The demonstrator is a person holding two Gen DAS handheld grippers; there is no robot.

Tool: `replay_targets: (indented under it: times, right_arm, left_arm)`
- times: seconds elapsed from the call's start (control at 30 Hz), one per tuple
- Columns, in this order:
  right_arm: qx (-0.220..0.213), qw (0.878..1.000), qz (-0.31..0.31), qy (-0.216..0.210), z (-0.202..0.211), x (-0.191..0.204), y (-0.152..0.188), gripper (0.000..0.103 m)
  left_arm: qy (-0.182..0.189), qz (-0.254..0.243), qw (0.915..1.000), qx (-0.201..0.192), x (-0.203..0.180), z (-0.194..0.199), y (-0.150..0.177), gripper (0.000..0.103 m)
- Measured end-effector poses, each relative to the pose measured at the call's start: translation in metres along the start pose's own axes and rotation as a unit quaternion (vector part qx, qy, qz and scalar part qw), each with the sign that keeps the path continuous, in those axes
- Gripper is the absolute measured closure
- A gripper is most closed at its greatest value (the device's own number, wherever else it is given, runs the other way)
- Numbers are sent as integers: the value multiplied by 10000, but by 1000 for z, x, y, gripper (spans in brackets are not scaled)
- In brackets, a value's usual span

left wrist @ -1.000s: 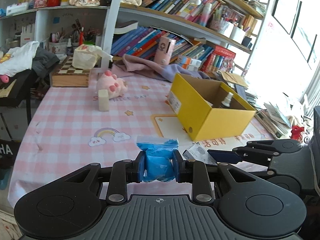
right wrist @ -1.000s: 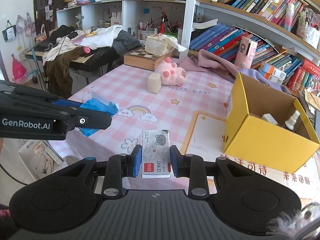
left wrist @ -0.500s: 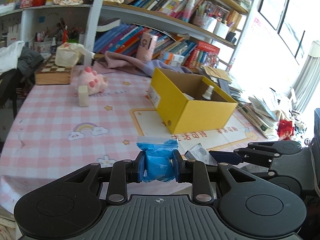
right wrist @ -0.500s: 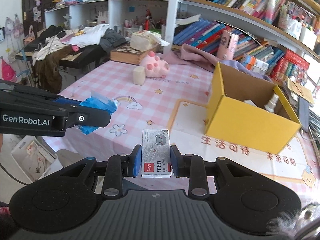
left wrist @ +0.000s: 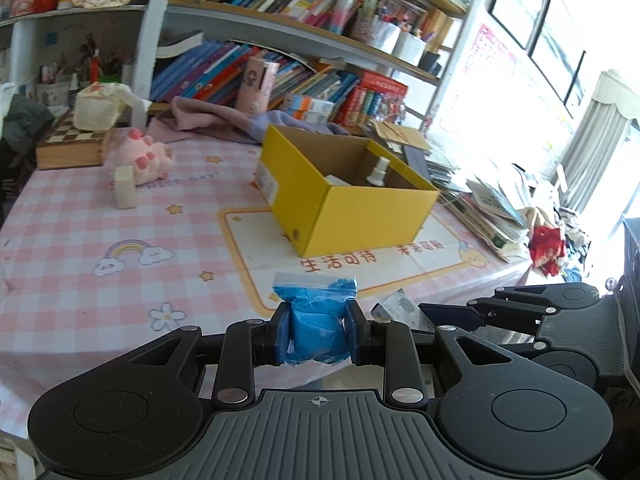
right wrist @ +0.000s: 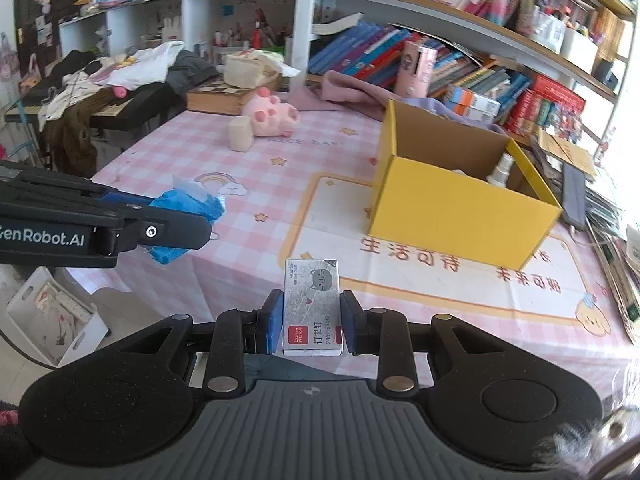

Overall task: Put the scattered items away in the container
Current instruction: 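Lift and carry the staple box and blue bag over to the yellow box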

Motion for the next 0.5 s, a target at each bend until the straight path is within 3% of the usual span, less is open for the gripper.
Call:
replay_targets:
  times: [0.5]
  right_arm:
    - [7, 9983, -428, 408, 23, -40, 23, 75]
  left_arm:
    - [416, -437, 9981, 138, -44, -25, -5, 77]
Point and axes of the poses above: each gripper's, at about its wrist camera, not at the fingertips, and z roughly against the way its jaws point, x to its left, y to its underside, the point moved 1 cm from there along -z, roughly the way its jaws point, and after that the axes turned 3 degrees about z, right-handed, at the moved point
